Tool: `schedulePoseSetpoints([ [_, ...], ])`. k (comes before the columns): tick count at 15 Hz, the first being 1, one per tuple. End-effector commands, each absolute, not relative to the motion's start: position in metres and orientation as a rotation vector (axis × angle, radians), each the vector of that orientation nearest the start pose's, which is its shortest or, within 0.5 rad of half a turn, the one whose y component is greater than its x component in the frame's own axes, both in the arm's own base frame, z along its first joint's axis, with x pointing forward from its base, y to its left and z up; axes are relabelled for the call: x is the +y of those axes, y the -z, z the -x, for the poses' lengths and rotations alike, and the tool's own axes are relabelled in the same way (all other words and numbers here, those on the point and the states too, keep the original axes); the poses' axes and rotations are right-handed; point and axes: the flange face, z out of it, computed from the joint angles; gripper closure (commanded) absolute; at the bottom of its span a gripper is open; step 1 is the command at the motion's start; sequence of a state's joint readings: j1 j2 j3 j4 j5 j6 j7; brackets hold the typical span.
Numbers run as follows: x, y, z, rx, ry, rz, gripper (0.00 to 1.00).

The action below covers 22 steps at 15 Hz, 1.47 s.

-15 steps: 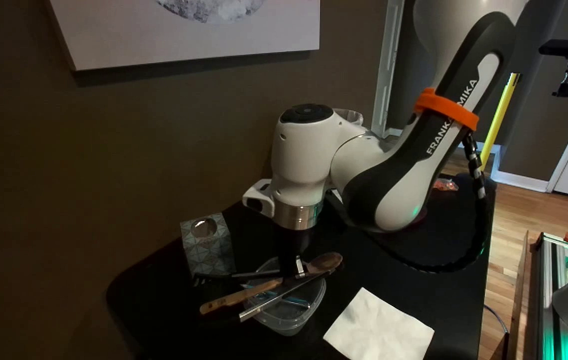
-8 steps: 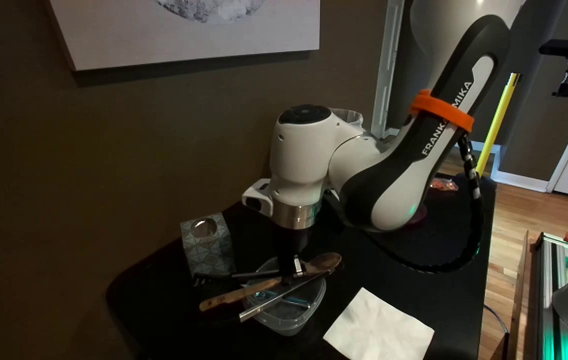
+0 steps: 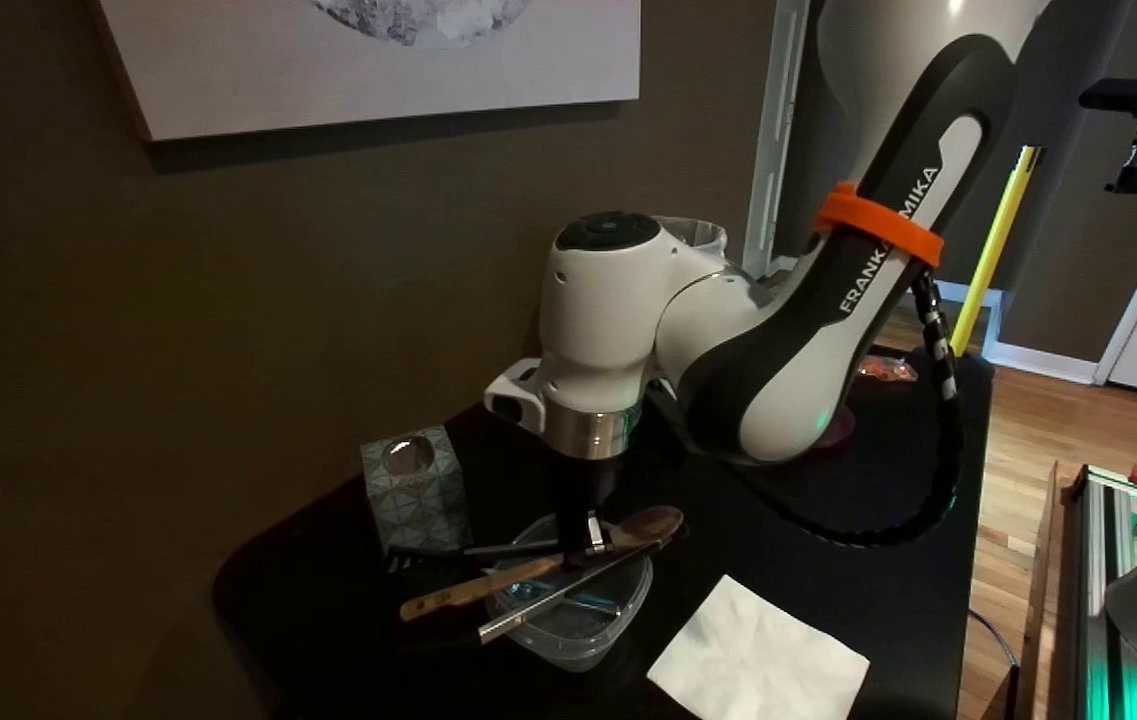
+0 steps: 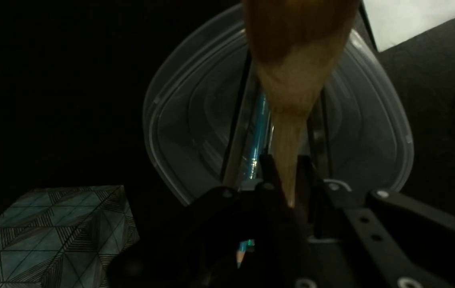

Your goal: Put the wooden spoon on the bowl

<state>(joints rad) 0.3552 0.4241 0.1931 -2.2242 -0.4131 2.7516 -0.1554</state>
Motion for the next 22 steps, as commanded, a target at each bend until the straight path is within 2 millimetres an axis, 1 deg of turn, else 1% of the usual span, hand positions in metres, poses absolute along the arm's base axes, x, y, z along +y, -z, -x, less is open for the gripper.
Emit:
schedulePoseSetpoints([
  [1, 0.307, -0.189, -0.467, -1.600, 0.199, 2.795, 0.86],
  [2, 0.306, -0.189, -0.467, -1.599, 0.198, 2.796, 0.77],
  [3, 0.306, -0.189, -0.467, -1.597, 0.196, 2.798, 0.76],
  [7, 0.305, -0.189, -0.466, -1.590, 0.193, 2.802, 0.44],
  [8, 0.305, -0.190, -0.466, -1.587, 0.196, 2.804, 0.34],
  [10, 0.303, -0.200, -0.464, -1.581, 0.224, 2.811, 0.18],
  [12, 0.301, -0.210, -0.463, -1.569, 0.269, 2.814, 0.05],
  [13, 0.300, -0.216, -0.463, -1.560, 0.290, 2.820, 0.00],
  [15, 0.299, -0.229, -0.463, -1.537, 0.340, 2.826, 0.00],
  [16, 0.298, -0.236, -0.460, -1.533, 0.369, 2.799, 0.00],
  [18, 0.296, -0.246, -0.449, -1.579, 0.415, 2.723, 0.00],
  [20, 0.292, -0.257, -0.435, -1.605, 0.549, 2.630, 0.00],
  [21, 0.292, -0.263, -0.429, -1.607, 0.649, 2.577, 0.00],
  [22, 0.304, -0.255, -0.448, -1.587, 0.556, 2.638, 0.00],
])
